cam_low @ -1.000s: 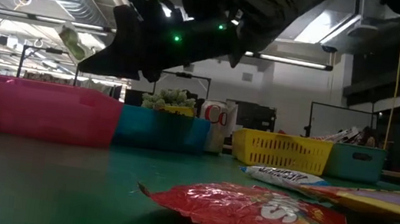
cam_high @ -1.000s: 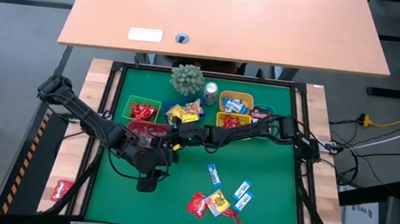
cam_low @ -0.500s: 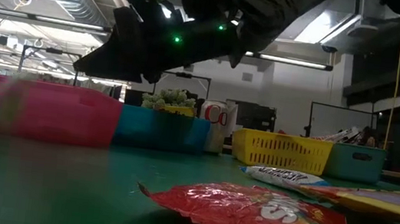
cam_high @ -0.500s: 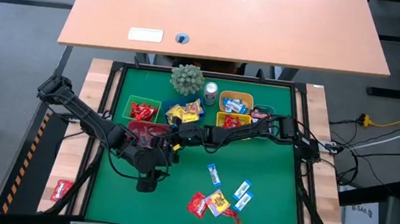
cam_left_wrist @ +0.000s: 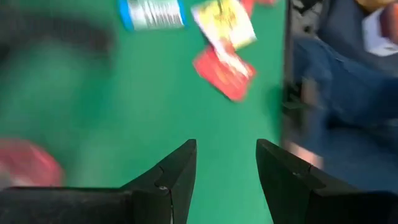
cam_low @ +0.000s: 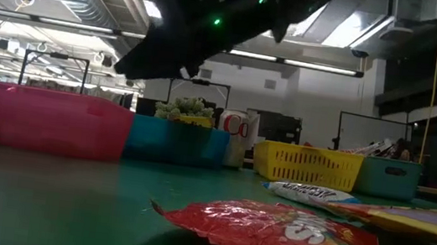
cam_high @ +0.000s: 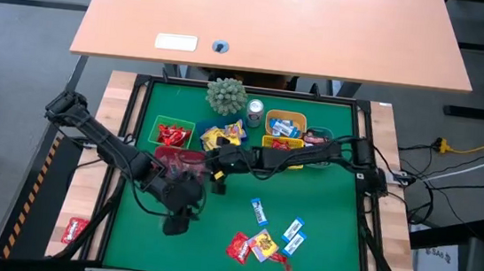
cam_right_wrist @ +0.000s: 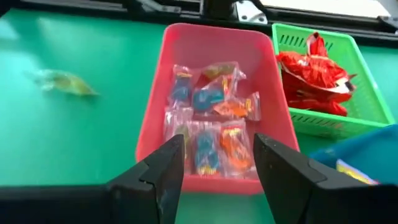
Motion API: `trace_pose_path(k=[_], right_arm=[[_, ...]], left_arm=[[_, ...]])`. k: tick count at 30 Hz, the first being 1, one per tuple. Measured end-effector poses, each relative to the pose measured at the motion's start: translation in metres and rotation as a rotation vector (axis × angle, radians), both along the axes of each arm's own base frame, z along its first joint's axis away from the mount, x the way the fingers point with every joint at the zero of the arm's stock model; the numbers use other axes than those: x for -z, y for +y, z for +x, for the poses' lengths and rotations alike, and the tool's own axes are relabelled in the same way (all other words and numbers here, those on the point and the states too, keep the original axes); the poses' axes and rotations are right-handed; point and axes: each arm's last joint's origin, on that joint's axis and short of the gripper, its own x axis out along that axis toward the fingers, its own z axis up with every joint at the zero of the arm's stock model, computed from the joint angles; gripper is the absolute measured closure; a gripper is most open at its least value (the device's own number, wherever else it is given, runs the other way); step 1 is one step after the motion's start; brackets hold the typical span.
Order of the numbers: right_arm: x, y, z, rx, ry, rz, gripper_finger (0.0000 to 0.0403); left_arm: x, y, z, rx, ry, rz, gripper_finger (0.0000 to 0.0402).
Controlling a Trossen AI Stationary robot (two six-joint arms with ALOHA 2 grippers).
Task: Sort candy
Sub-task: Put the transparent green candy pack into the red bin
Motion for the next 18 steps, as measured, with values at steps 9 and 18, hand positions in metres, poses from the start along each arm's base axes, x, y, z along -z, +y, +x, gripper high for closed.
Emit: trace_pose_path(k=[9,18], right_arm=[[-0.031,0.011,-0.024,-0.064,0.101,-0.067,0.0212],[-0.036,0.03,-0.038,-0.114,0.178,-0.08,0.0212]], left_arm=[[0.015,-0.021,-0.042,-0.315,0.429,-0.195,0.025],[0.031,-0.029,-0.058,-0.57,0.472,-0.045,0.025]])
